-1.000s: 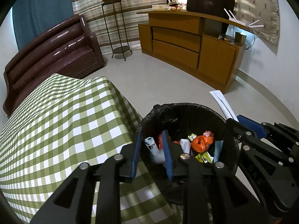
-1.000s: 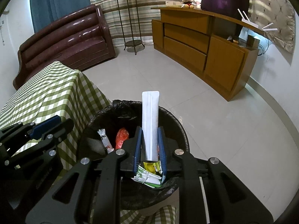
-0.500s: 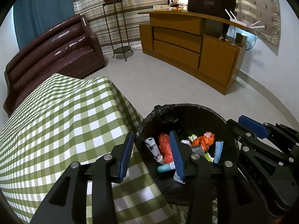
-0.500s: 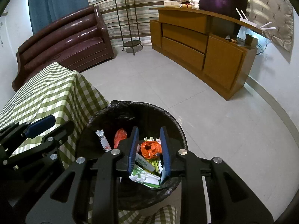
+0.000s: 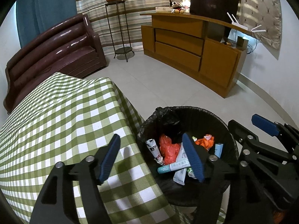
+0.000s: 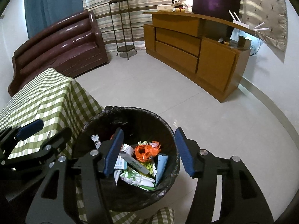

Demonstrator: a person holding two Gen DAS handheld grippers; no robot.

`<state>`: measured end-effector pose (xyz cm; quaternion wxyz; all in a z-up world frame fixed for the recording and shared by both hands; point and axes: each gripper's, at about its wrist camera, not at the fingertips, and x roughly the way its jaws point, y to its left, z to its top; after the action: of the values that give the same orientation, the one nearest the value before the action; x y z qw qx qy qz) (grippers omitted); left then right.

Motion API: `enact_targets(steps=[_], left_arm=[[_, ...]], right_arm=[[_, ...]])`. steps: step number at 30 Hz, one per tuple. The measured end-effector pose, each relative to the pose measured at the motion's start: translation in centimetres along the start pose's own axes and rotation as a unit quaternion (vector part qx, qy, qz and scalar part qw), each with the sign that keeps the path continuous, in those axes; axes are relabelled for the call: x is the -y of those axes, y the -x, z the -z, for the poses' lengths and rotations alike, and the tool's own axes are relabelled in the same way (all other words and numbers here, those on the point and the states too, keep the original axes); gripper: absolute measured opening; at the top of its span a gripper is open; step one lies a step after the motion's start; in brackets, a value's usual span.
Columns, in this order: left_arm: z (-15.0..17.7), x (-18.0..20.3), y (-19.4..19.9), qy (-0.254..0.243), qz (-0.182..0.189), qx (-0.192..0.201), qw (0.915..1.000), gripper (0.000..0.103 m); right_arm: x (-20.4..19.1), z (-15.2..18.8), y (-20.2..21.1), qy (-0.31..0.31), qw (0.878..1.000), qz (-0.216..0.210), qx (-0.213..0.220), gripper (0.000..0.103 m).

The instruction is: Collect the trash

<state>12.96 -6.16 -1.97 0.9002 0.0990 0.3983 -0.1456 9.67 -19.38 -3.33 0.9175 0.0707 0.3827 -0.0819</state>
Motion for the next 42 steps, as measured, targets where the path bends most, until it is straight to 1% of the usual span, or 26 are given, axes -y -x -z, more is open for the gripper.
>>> enact_targets(steps=[3,11,13,15,17,22,32,42], left_arm=[[0.0,-0.2,0.3,0.004,-0.003,0.005,1.0000,0.072],[0.4,-1.0,1.6,0.011,-0.019,0.018,0.9996,0.076],[0.6,-1.2,2.3,0.014,-0.020,0.025,0.9994,0.076],[0.9,-1.6,3.3,0.019,-0.023,0.035,0.9989,0.079],[1.0,-1.7,4.2,0.023,-0.025,0.043,0.9985,0.080],[1.4,-2.6,6.9,0.034,-0.027,0.070,0.9966,0.081],[3.0,-3.4,11.7,0.050,-0.032,0.113,0.9918,0.082],[4.6,-3.6,14.6,0.056,-0.044,0.140,0.9876,0.084]], right_arm=[[0.2,0.0,0.4,-0.004,1.000,0.003,0.005,0.059],[0.4,0.3,2.0,-0.004,1.000,0.019,0.019,0.062],[0.3,0.5,2.5,-0.002,0.999,0.022,0.024,0.068],[0.0,0.6,3.0,0.003,0.999,0.025,0.030,0.069],[-0.2,0.7,3.8,0.007,0.999,0.029,0.038,0.070],[-1.0,0.8,6.0,0.017,0.998,0.031,0.060,0.079],[-2.1,1.8,10.5,0.026,0.995,0.023,0.090,0.081],[-2.4,3.1,14.5,0.034,0.992,0.024,0.116,0.081]])
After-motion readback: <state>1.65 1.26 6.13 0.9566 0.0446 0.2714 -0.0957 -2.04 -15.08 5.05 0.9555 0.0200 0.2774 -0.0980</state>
